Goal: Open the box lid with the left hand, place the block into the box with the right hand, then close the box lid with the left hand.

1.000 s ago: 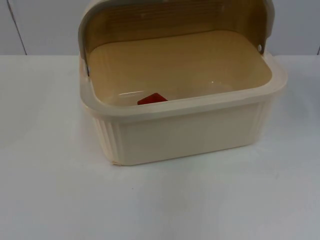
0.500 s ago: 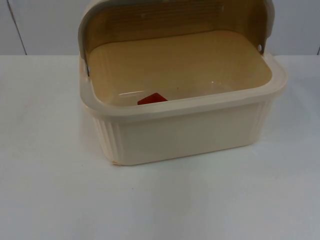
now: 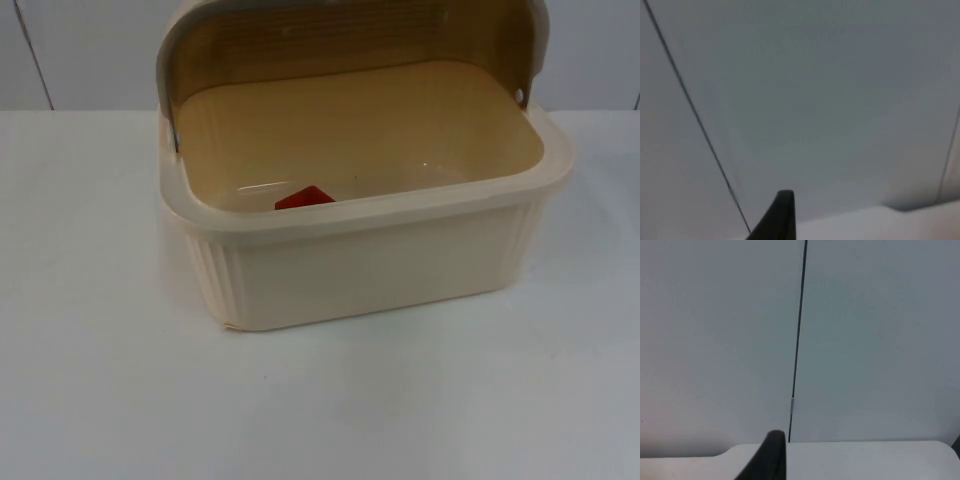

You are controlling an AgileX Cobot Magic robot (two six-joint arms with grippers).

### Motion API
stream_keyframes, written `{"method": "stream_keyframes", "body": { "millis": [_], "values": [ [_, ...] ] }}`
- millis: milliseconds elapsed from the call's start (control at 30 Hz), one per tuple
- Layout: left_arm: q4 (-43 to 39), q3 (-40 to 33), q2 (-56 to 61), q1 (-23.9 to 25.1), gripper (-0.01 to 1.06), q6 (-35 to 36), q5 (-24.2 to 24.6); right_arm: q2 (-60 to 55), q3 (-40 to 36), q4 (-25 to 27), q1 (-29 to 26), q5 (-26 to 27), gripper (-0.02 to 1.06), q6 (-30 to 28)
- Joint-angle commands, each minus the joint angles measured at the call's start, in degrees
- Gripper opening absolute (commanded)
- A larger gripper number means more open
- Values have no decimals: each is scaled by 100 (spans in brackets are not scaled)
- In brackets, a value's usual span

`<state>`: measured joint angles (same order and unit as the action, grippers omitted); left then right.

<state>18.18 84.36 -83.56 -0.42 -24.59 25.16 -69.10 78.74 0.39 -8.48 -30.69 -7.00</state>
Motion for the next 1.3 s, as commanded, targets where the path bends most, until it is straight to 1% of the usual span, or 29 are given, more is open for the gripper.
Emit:
{"method": "stream_keyframes", "body": {
  "millis": [0,33,133,167,200,233,300,333,367,433,533,567,600,667,833,933,1033,1067,1133,1267],
  "values": [
    [54,457,-264,-89,105,-192,-19,-34,50,0,-27,-11,105,9],
    [54,577,-344,-103,105,-257,-19,-49,50,12,-27,-11,105,9],
    [54,1174,-775,-334,105,-951,-19,-59,50,12,-27,-44,105,9],
    [54,1174,-775,-334,105,-951,-19,-59,50,12,-27,-44,105,9],
    [54,1394,-996,-497,105,-1446,-19,-59,50,12,-27,-44,105,9],
    [54,1538,-1116,-588,105,-1798,-19,-59,50,12,-27,-44,105,9],
    [54,1720,-1327,-750,105,-2248,-19,-59,50,12,-27,-55,105,9],
    [54,1850,-1503,-895,105,-2704,-92,-59,50,12,-27,-55,105,9],
    [54,1850,-1503,-895,105,-2704,-92,-59,50,12,-27,-55,105,9],
    [54,2003,-1758,-1104,105,-3265,-185,-59,50,12,-27,-55,105,9],
    [32,2103,-2066,-1425,105,-4199,-197,-59,50,12,-27,-55,105,9],
    [32,2103,-2066,-1425,105,-4199,-197,-59,50,12,-27,-55,105,9],
    [32,2103,-2157,-1535,105,-4494,-197,-59,50,12,-27,-69,105,9],
    [32,2103,-2316,-1740,105,-4865,-208,-59,50,12,-27,-81,105,9],
    [32,2103,-2536,-2077,105,-5126,-365,-59,50,12,-27,-91,105,9],
    [49,2103,-2620,-2158,105,-5174,-344,-59,50,12,-27,-91,105,9],
    [306,2103,-2701,-2157,105,-5174,30,-59,50,12,-27,-91,105,9],
    [306,2103,-2701,-2157,105,-5174,30,-59,50,12,-27,-91,105,9],
    [351,2103,-2757,-2147,104,-5174,304,-59,50,23,-27,-90,105,9],
    [487,2103,-2785,-2147,100,-5186,461,-59,50,35,-15,-93,105,9]
  ]
}}
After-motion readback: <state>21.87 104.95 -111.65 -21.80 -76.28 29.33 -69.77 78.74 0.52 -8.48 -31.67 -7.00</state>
